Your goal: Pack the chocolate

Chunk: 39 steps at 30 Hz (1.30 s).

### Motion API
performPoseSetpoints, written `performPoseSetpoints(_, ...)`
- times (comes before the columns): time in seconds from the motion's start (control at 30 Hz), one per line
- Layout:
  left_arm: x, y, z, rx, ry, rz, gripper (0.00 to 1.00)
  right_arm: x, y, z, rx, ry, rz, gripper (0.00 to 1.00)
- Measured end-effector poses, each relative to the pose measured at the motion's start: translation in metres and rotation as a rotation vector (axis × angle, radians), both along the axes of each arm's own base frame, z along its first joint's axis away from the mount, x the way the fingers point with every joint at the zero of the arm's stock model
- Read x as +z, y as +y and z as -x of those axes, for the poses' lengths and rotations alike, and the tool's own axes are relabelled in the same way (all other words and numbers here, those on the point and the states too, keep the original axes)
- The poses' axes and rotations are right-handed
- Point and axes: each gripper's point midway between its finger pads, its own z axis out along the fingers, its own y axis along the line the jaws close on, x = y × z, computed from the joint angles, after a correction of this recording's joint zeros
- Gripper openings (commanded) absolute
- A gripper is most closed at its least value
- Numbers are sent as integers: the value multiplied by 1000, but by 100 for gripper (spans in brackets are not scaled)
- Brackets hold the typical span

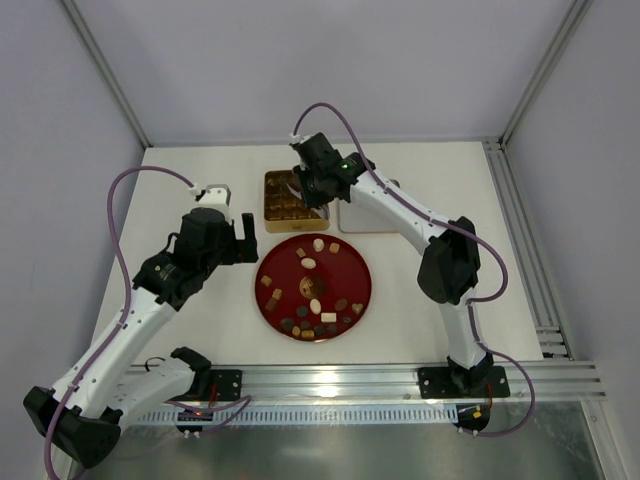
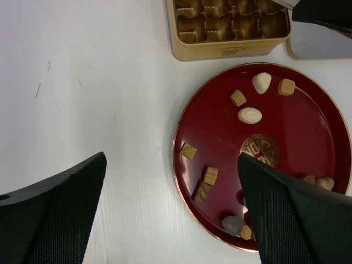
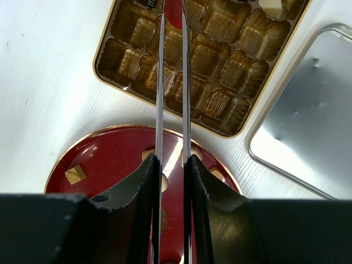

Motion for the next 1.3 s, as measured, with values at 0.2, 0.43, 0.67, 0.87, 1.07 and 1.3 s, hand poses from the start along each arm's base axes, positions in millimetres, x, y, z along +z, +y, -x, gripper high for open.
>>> performPoseSetpoints(0.2, 0, 0, 0, 0, 0, 0, 100, -1, 2, -1, 1, 2, -1, 31)
performPoseSetpoints(0.43, 0, 0, 0, 0, 0, 0, 100, -5, 5, -5, 0, 0, 0, 31)
performPoseSetpoints(0.67, 0, 0, 0, 0, 0, 0, 100, -21, 6, -10, -6, 16, 22, 32)
performPoseSetpoints(0.87, 0, 0, 0, 0, 0, -1, 100, -16, 7, -13, -10, 2, 15, 38)
performPoseSetpoints(1.07, 0, 0, 0, -1, 0, 0, 100, -11, 8, -14, -11, -7, 8, 41)
performPoseSetpoints(1.3, 0, 0, 0, 0, 0, -1, 100, -9, 8, -16, -15, -13, 8, 40)
